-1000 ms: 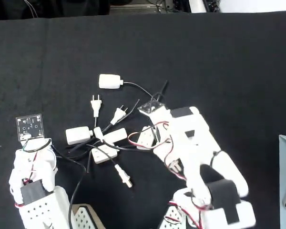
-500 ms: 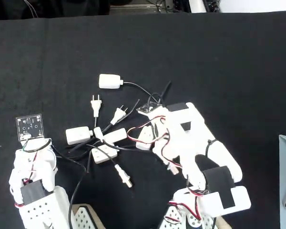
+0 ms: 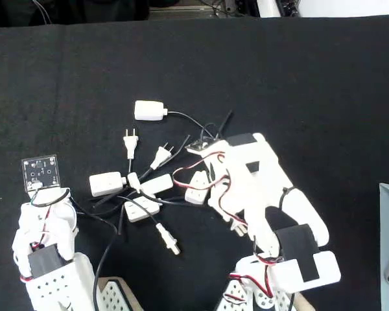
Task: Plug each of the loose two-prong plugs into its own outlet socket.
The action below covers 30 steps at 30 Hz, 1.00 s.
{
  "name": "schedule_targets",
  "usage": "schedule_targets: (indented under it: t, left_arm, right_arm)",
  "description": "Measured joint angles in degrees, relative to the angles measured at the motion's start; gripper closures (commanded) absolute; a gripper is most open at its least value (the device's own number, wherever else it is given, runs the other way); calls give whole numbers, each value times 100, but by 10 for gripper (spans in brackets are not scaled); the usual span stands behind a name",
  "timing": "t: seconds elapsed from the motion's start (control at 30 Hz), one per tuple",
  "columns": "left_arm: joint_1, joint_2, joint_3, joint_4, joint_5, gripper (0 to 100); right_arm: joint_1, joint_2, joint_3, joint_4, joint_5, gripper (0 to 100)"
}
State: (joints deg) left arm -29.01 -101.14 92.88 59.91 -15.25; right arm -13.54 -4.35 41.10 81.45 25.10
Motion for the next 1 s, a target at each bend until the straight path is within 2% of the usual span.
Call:
schedule_targets:
  t: [0.17,0.33,0.57,0.77,1.0]
  left_arm:
    - [0,0,0,0,0,966]
    - [0,0,0,0,0,966]
    - [0,0,0,0,0,966]
    - [0,0,0,0,0,966]
    - [0,0,0,0,0,966]
  right_arm:
    - [26,0,0,44,0,913]
    - [26,413,-44,44,0,856]
    - [26,993,-360,44,0,858]
    - [26,993,-404,62,0,939]
    - [26,993,-404,62,0,945]
